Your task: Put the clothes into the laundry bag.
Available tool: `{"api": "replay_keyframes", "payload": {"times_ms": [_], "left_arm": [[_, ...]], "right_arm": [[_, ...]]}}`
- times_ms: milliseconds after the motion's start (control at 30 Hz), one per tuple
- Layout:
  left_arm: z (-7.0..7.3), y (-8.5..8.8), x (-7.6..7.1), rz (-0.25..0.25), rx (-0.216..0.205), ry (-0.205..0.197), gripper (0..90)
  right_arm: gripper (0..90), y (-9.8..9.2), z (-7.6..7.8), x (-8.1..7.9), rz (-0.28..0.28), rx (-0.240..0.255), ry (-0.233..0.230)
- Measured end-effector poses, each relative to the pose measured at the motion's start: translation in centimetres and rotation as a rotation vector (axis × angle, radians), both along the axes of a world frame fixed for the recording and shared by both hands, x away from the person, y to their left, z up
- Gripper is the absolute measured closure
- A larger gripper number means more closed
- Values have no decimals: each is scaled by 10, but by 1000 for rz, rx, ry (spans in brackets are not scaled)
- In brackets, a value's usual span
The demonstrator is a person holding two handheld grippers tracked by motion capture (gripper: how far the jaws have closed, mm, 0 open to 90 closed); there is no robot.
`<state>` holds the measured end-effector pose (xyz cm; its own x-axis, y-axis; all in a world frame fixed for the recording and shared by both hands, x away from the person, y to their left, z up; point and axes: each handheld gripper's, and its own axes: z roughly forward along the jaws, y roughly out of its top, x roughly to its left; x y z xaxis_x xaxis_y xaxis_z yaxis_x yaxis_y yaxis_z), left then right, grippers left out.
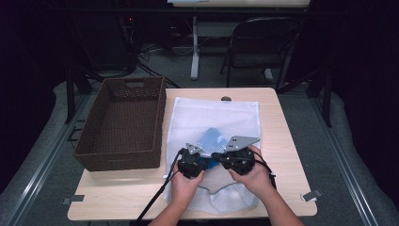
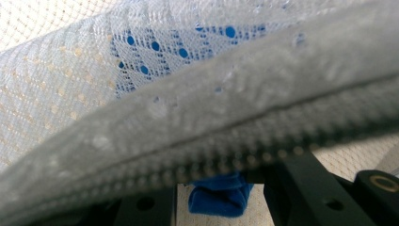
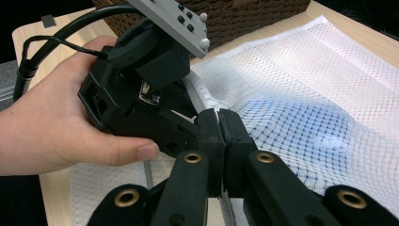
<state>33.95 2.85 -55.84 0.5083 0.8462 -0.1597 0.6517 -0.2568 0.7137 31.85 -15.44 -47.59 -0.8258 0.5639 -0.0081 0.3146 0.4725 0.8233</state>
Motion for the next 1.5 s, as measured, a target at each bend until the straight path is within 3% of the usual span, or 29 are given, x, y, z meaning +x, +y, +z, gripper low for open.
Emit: {"api": "replay_keyframes", "payload": {"times_ms": [167,533,733,1200,1500], "left_arm": [[-1,0,-1,-5,10,14,687],[5,1,-6,-14,-28,13,558],[8,0,-10,-30,-20,15,489],[14,4,-16,-65,-17,19,487],[24,9,-26,-106,-41,25,485]], "right_arm": [[889,-1,0,1,-5,1,2],[889,-2,1,1,-7,3,-1],[889,-3,1,1,-10,8,-3],[889,-5,4,1,-13,16,-7],[889,-7,6,0,-19,23,-9]]}}
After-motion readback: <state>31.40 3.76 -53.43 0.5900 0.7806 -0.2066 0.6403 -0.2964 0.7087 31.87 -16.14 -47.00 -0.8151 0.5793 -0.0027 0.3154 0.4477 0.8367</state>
